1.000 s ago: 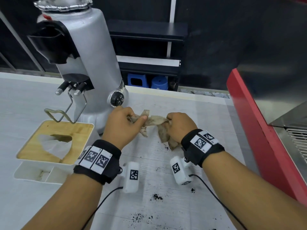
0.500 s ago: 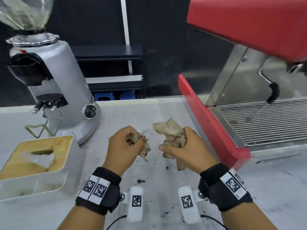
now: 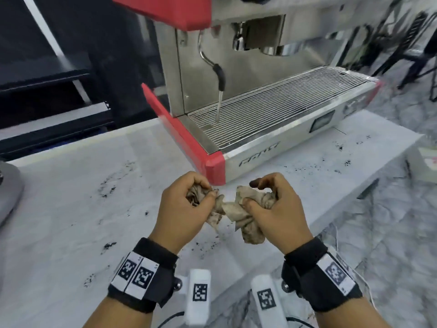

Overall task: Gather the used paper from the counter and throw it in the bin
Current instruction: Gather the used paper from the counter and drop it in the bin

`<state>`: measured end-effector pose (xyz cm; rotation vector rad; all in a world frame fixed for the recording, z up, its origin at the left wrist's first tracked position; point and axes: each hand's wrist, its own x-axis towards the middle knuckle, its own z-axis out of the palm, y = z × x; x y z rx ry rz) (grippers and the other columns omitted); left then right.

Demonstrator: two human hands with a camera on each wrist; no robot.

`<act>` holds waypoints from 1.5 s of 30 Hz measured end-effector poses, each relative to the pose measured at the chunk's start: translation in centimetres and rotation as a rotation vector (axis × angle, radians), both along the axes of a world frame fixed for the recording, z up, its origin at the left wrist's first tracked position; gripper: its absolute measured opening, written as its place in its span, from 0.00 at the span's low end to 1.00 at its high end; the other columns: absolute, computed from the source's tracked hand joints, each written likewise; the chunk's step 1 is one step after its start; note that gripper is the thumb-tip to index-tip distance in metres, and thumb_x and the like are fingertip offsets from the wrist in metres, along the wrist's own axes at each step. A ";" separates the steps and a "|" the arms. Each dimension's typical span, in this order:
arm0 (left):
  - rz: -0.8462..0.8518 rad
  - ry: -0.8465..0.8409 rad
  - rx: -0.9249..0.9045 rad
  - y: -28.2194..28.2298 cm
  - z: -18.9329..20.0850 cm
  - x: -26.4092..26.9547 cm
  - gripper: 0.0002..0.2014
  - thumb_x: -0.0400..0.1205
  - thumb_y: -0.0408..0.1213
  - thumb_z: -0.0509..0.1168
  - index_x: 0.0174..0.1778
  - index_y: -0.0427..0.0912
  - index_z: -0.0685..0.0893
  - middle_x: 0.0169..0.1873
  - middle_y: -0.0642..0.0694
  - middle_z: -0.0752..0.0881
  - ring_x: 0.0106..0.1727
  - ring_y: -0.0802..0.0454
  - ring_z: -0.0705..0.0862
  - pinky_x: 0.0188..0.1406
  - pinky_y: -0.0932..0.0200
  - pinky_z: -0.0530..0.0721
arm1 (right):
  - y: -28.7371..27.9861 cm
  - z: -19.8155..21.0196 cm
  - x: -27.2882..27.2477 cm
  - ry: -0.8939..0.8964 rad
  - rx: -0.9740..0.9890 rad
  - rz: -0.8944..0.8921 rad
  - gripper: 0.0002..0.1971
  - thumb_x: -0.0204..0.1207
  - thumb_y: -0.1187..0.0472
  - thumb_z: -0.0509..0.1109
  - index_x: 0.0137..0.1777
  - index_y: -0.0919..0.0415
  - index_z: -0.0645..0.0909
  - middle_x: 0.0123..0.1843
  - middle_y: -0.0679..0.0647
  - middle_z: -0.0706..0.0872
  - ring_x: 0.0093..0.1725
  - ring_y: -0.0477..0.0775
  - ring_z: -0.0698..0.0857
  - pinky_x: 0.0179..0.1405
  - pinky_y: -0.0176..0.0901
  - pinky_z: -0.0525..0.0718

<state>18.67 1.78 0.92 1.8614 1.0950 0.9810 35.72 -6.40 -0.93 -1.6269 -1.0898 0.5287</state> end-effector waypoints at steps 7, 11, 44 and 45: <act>-0.149 0.006 0.061 -6.0 0.2 14.9 0.07 0.74 0.33 0.72 0.38 0.49 0.82 0.36 0.50 0.86 0.39 0.55 0.85 0.40 0.63 0.84 | -8.5 -0.2 13.8 -0.001 0.076 -0.079 0.13 0.71 0.67 0.81 0.49 0.51 0.84 0.45 0.42 0.90 0.48 0.38 0.88 0.50 0.23 0.80; -0.252 0.009 0.071 -9.9 0.0 24.3 0.06 0.73 0.35 0.72 0.39 0.49 0.82 0.37 0.52 0.86 0.41 0.56 0.85 0.43 0.60 0.84 | -13.9 -0.4 22.5 -0.023 0.081 -0.203 0.11 0.73 0.68 0.80 0.48 0.51 0.86 0.46 0.42 0.91 0.49 0.38 0.88 0.50 0.24 0.81; -0.579 0.031 0.030 0.4 -1.2 81.3 0.03 0.77 0.41 0.68 0.40 0.48 0.81 0.40 0.48 0.83 0.39 0.53 0.80 0.40 0.63 0.78 | -10.5 -2.5 72.0 0.366 0.102 -0.736 0.27 0.65 0.41 0.69 0.35 0.71 0.75 0.30 0.58 0.76 0.33 0.55 0.77 0.35 0.48 0.73; -0.560 0.037 0.022 1.0 -1.4 82.3 0.03 0.78 0.41 0.68 0.39 0.49 0.81 0.39 0.48 0.83 0.39 0.53 0.80 0.40 0.61 0.78 | -9.8 -2.5 73.2 0.403 0.099 -0.722 0.24 0.65 0.42 0.69 0.34 0.68 0.76 0.30 0.58 0.77 0.33 0.55 0.78 0.35 0.49 0.74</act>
